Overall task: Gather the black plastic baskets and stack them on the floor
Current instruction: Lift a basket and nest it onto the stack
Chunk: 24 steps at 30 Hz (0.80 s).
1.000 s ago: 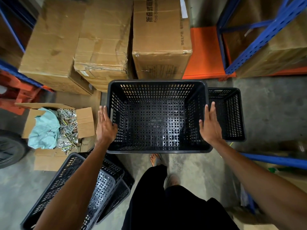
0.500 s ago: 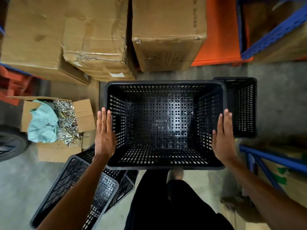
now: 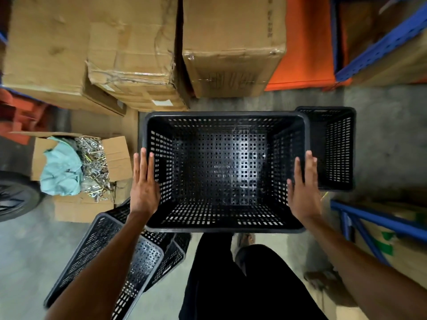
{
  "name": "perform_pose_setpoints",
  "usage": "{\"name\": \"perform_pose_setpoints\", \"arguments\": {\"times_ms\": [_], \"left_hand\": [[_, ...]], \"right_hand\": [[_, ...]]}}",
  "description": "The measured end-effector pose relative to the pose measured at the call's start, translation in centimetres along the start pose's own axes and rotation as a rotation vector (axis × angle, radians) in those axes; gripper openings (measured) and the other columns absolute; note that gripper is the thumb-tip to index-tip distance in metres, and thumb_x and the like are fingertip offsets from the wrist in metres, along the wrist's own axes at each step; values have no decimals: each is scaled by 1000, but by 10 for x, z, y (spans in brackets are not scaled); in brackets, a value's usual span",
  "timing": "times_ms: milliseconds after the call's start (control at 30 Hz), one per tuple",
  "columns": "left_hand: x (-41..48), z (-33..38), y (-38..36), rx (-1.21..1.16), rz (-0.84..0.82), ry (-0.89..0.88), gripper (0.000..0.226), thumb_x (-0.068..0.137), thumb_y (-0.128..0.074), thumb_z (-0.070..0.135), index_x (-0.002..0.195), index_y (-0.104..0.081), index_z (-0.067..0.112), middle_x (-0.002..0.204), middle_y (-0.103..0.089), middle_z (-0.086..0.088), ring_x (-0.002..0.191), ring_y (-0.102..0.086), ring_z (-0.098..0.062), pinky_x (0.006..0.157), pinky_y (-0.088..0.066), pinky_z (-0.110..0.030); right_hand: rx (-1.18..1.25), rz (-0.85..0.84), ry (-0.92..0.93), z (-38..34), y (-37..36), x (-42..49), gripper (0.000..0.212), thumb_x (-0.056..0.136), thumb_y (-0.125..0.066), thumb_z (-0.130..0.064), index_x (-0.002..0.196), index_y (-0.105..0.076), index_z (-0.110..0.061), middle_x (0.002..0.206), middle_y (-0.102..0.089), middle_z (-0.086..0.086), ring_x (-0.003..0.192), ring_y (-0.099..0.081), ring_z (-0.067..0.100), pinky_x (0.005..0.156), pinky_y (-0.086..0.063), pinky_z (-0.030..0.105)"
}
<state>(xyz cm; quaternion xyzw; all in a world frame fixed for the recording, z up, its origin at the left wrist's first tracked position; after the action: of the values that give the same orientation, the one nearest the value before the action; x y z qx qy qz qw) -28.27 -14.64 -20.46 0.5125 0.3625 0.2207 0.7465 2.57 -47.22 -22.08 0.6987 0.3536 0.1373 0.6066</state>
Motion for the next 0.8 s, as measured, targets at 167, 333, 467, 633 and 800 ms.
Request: {"name": "perform_pose_setpoints", "arguments": {"times_ms": [167, 333, 467, 633, 800], "left_hand": [[-10, 26, 23, 0, 13, 112, 84, 89, -50, 14, 156, 1, 6, 165, 5, -11, 152, 9, -31, 122, -10, -52], [11, 186, 48, -124, 148, -8, 77, 87, -52, 11, 154, -15, 4, 164, -12, -13, 153, 1, -31, 125, -6, -44], [20, 382, 33, -179, 112, -366, 62, 92, -43, 15, 152, -27, 7, 162, -20, -12, 153, -7, -25, 125, -10, -39], [26, 536, -26, -192, -54, -525, 60, 90, -46, 14, 149, -36, 12, 157, -33, -9, 151, -19, -23, 124, -17, -36], [79, 608, -113, -147, -235, -471, 58, 87, -53, 13, 144, -43, 13, 151, -41, -12, 143, -34, -28, 115, -33, -37]], "right_hand": [[100, -69, 23, -9, 16, -7, 77, 98, -44, -37, 155, -6, -1, 164, 5, 11, 152, 4, 29, 120, -24, 45], [215, -2, -63, 29, 60, -19, 62, 103, -35, -33, 154, -17, -2, 164, -9, 10, 152, -6, 23, 121, -23, 37], [245, 21, -205, 124, 81, -19, 58, 103, -37, -28, 154, -20, -5, 163, -13, 11, 152, -10, 23, 122, -20, 32], [287, -97, -411, 254, 66, -33, 60, 104, -34, -27, 154, -15, -2, 163, -12, 15, 151, -14, 24, 121, -15, 28], [412, -163, -637, 364, 3, -37, 59, 101, -41, -25, 152, -22, -1, 158, -25, 19, 144, -33, 31, 114, -27, 33]]}}
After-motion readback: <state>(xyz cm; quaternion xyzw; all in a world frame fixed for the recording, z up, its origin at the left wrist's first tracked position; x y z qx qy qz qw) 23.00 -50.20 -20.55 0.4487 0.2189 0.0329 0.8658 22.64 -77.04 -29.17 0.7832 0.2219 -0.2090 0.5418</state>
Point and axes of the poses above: each hand's wrist, its own x-axis towards the middle knuckle, its own y-axis out of the back of the hand, z = x × y, the point moved 9 cm from there along x, towards the middle knuckle
